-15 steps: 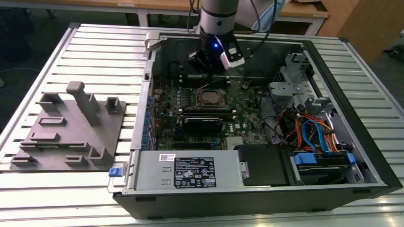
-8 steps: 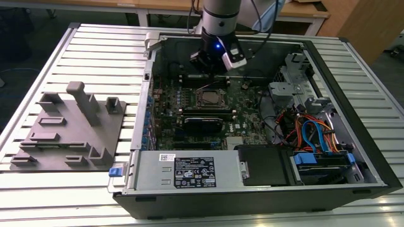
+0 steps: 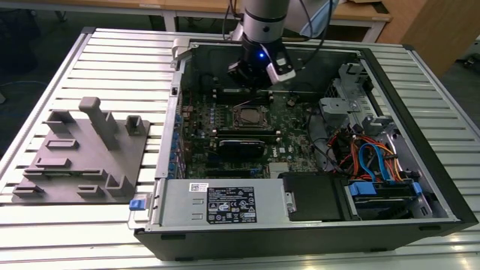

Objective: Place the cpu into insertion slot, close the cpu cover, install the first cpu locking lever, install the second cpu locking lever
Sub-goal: 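Install the first cpu locking lever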

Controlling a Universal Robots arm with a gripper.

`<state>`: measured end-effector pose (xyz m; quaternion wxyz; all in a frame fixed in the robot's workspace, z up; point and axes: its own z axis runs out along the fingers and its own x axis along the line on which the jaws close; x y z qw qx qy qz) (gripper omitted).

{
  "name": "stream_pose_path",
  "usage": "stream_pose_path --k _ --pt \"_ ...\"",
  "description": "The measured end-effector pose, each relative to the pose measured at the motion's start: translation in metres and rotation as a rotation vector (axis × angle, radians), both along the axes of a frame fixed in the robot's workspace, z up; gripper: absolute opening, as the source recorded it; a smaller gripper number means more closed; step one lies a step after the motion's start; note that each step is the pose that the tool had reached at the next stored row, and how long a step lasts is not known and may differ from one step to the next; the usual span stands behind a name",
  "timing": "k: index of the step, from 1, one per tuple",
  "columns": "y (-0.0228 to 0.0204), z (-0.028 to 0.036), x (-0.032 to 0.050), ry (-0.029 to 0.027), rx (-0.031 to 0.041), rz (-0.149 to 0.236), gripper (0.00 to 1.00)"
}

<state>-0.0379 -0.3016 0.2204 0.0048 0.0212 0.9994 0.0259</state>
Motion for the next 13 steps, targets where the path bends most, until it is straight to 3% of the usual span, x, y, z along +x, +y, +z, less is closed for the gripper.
stream_pose_path --k 13 --pt "-0.0001 -0.0035 0.0057 0.0002 0.0029 0.000 0.11"
